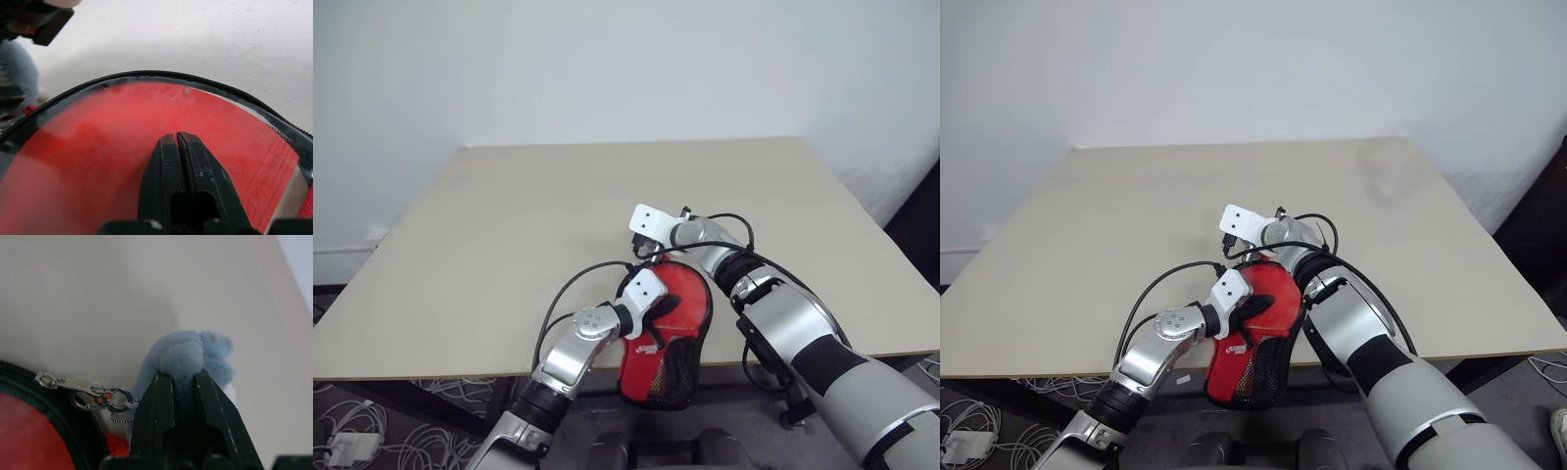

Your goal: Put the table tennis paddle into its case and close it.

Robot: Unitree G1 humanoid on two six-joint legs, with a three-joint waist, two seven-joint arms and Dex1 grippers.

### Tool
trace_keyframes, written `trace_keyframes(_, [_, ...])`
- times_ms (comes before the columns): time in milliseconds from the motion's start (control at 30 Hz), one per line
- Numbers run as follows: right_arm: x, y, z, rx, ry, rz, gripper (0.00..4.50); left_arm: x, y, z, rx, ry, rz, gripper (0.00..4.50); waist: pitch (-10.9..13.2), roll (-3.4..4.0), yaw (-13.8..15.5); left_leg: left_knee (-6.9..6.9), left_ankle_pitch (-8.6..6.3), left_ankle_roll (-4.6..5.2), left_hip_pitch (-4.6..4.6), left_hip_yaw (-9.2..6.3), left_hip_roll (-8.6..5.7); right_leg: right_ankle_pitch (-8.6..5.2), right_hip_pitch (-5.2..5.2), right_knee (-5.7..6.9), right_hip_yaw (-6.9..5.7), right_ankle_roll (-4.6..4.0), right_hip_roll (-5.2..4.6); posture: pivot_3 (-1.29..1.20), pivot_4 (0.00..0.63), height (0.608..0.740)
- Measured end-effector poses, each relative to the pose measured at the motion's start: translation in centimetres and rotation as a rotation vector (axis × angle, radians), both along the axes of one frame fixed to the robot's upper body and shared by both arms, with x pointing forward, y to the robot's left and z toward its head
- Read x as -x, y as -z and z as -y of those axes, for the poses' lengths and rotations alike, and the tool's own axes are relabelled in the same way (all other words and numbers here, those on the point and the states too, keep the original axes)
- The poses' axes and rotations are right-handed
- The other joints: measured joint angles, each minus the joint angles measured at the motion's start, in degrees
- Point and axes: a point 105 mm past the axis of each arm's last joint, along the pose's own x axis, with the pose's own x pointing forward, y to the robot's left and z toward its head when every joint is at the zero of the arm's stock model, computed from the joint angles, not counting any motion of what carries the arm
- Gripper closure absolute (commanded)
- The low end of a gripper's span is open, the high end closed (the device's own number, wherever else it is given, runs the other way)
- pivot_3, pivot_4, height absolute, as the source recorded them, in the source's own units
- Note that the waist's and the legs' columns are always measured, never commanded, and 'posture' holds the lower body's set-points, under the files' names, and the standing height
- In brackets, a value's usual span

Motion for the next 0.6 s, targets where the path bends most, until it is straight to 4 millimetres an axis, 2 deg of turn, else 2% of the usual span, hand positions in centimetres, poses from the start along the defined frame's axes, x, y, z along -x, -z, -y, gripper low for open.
trace_keyframes(600, [-0.9,0.3,5.0,0.071,0.073,-0.036,4.50,0.0,0.1,0.2,0.004,-0.002,-0.004,4.50,-0.01,0.02,0.11,0.01,0.00,0.01,0.04,-0.04,-0.08,-0.02,0.10,-0.04,-0.05,0.01,-0.08,0.00,0.000,0.734])
